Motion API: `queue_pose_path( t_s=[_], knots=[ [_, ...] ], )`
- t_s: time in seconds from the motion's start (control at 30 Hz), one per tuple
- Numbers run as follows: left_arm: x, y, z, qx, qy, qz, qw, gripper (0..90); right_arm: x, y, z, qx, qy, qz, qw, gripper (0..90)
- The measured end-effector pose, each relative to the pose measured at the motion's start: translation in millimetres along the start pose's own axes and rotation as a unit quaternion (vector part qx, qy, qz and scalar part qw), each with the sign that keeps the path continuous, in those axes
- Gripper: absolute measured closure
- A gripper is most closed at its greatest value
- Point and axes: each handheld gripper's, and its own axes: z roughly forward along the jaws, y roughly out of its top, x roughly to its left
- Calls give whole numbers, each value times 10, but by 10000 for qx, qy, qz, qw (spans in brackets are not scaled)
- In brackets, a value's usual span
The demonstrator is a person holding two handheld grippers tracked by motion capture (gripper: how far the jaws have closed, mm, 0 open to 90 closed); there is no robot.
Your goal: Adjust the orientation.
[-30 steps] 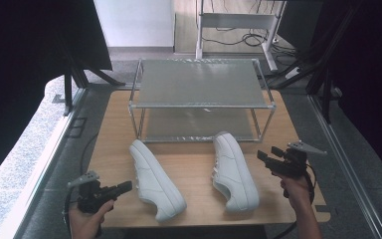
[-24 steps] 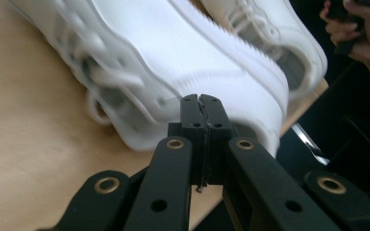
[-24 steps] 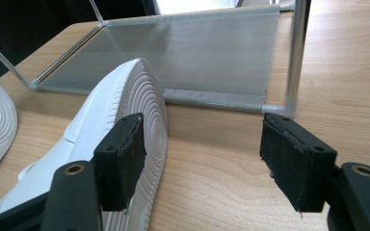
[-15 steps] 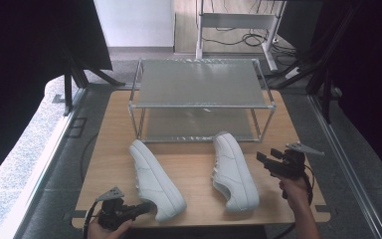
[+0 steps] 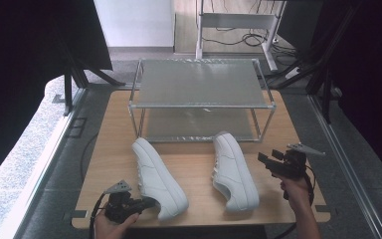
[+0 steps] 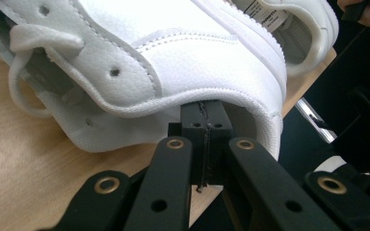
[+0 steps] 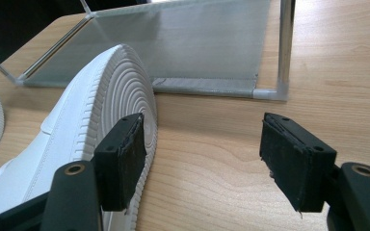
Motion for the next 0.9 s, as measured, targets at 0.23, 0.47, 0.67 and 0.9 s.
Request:
queue_pose_path(
  t_s=[0.23, 0.47, 0.67, 0.9],
  knots=[
    [-6, 154, 48, -58, -22, -4, 10000, 900, -42, 7, -21, -50, -25, 66, 10000, 333],
    [8, 495, 251, -84, 17, 23, 10000, 900, -63, -4, -15, -35, -43, 99, 9999, 333],
    [-103, 781, 456, -36, -68, 213, 9997, 900, -105, -12, -27, -33, -89, 140, 9999, 333],
    [-287, 986, 790, 404, -41, 413, 9983, 900, -130, -23, -36, -33, -97, 170, 9998, 333]
  ],
)
